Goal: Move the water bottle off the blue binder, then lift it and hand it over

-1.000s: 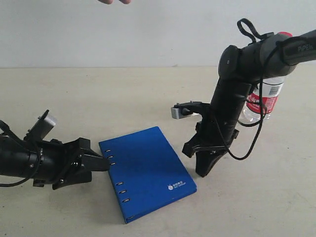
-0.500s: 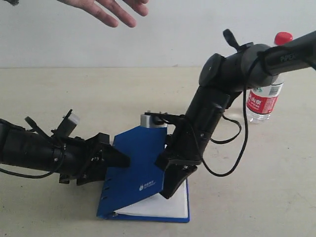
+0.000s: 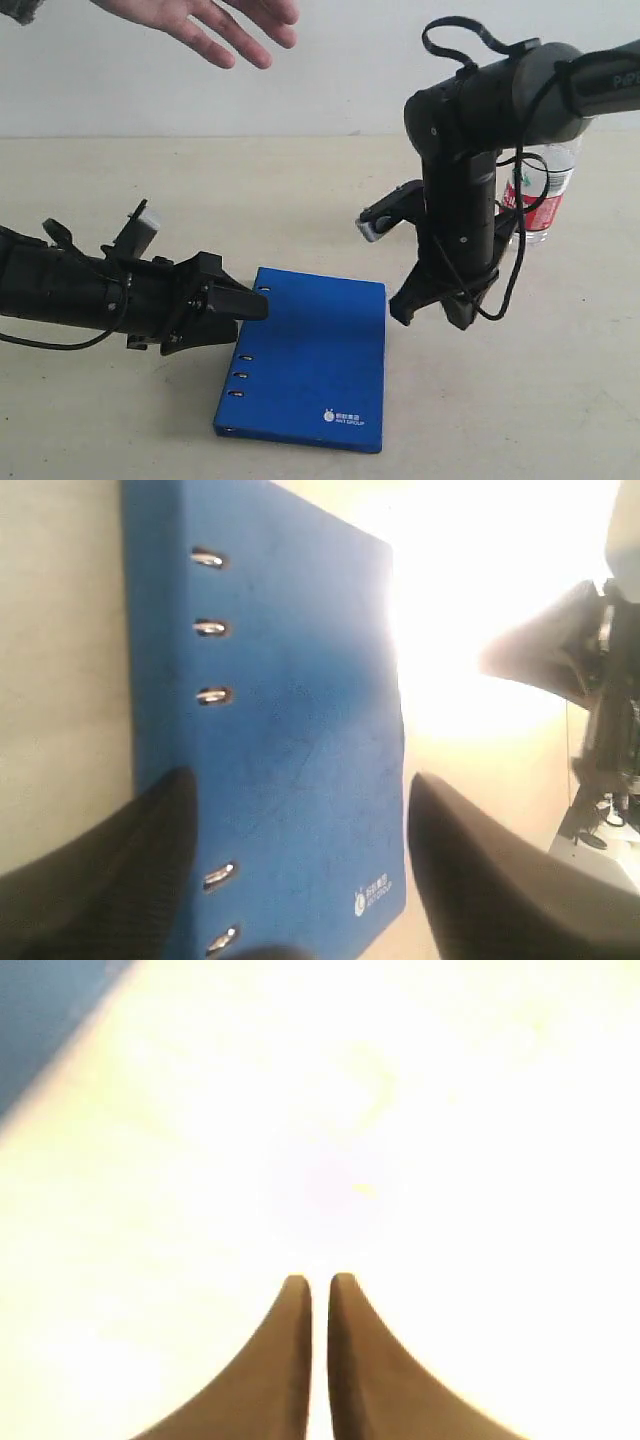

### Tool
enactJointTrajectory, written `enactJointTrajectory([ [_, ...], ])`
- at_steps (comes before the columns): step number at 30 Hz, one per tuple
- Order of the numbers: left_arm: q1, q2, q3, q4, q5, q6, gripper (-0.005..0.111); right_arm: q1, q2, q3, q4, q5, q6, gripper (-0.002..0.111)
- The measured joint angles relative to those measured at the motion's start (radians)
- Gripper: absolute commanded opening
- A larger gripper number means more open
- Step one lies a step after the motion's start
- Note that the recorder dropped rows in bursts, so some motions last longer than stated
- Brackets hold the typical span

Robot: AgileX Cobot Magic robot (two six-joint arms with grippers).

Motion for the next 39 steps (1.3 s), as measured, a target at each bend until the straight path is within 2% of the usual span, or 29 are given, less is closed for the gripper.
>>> enactJointTrajectory([
  [9, 0.000, -0.006, 0.000, 0.000, 0.000, 0.008, 0.058, -0.036, -0.043, 0.000, 0.449, -0.020, -0.283, 0.001],
  [12, 0.000, -0.006, 0.000, 0.000, -0.019, 0.008, 0.058, -0.087, -0.043, 0.000, 0.470, -0.022, -0.281, 0.001],
  [16, 0.000, -0.006, 0.000, -0.001, -0.169, 0.008, 0.058, -0.137, -0.043, 0.000, 0.470, -0.009, -0.275, 0.001],
  [19, 0.000, -0.008, -0.005, -0.009, -0.208, 0.009, 0.058, -0.141, -0.043, 0.000, 0.479, -0.010, -0.273, 0.001],
  [26, 0.000, -0.008, -0.006, -0.011, -0.209, 0.009, 0.058, -0.143, -0.004, 0.002, 0.509, -0.009, -0.273, 0.001],
  [33, 0.000, -0.008, -0.006, -0.009, -0.209, 0.009, 0.058, -0.143, 0.061, 0.027, 0.624, 0.004, -0.379, 0.001],
  [39, -0.002, 0.012, -0.011, -0.015, -0.175, 0.011, 0.058, -0.143, 0.087, 0.027, 0.629, 0.000, -0.385, 0.001],
])
